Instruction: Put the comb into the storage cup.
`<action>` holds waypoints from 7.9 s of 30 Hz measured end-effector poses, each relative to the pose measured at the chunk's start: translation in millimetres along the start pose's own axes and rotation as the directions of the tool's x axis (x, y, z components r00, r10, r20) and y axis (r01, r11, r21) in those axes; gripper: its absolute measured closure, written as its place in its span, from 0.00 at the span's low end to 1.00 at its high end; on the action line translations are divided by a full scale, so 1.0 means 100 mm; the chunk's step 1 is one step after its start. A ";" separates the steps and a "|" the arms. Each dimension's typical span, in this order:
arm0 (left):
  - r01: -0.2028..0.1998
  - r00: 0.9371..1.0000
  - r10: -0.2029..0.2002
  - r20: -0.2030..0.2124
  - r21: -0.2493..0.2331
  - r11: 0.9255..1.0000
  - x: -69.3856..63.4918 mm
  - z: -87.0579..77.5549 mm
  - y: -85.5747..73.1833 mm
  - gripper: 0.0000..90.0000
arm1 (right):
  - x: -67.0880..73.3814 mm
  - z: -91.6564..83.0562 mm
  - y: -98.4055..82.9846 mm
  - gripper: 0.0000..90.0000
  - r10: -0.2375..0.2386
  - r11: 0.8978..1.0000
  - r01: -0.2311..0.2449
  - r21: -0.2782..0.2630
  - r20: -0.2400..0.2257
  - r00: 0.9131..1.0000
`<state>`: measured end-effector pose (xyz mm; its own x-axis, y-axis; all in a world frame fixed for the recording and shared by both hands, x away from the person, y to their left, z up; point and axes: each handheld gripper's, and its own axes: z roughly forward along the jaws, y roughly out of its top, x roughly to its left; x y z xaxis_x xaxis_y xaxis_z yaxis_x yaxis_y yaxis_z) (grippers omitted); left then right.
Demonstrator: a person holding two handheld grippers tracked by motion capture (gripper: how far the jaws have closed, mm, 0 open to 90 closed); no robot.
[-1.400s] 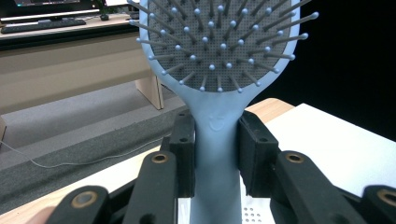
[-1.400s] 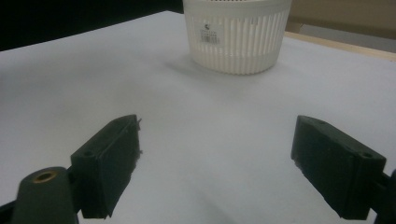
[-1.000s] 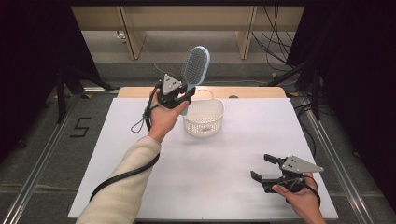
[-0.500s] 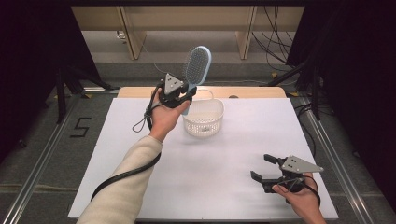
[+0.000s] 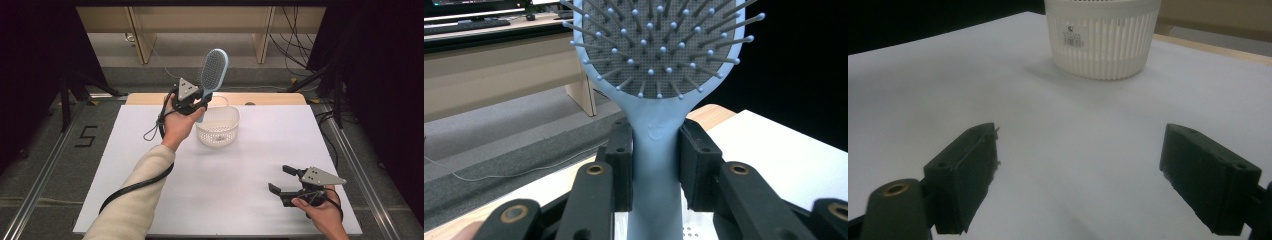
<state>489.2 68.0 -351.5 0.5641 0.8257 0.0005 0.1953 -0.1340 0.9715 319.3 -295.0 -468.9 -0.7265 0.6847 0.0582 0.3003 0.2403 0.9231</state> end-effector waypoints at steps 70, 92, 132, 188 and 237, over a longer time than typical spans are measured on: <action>-0.002 1.000 0.002 0.006 0.018 1.000 -0.05 0.17 -0.03 0.77 | 0.00 0.00 0.00 0.18 0.003 1.000 -0.003 0.001 -0.004 1.000; -0.009 1.000 0.008 0.017 0.029 1.000 -0.08 0.23 -0.06 0.77 | 0.00 0.00 0.00 0.18 0.003 1.000 -0.003 -0.003 -0.005 1.000; -0.014 1.000 0.013 0.024 0.043 0.999 -0.12 0.31 -0.09 0.77 | 0.00 0.00 0.00 0.18 0.003 1.000 -0.003 -0.001 -0.005 1.000; -0.033 0.999 0.030 0.044 0.052 0.998 -0.14 0.41 -0.17 0.77 | 0.00 0.01 0.00 0.18 0.001 1.000 -0.001 -0.001 -0.009 1.000; -0.032 0.999 0.029 0.046 0.067 0.997 -0.14 0.45 -0.27 0.77 | 0.00 0.00 0.00 0.18 -0.002 1.000 0.002 0.001 -0.012 1.000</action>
<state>512.0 35.0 -388.6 0.6055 0.7956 0.0181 0.2305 -0.1971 0.9529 319.5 -294.6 -469.2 -0.7344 0.6759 0.0614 0.3001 0.2423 0.9226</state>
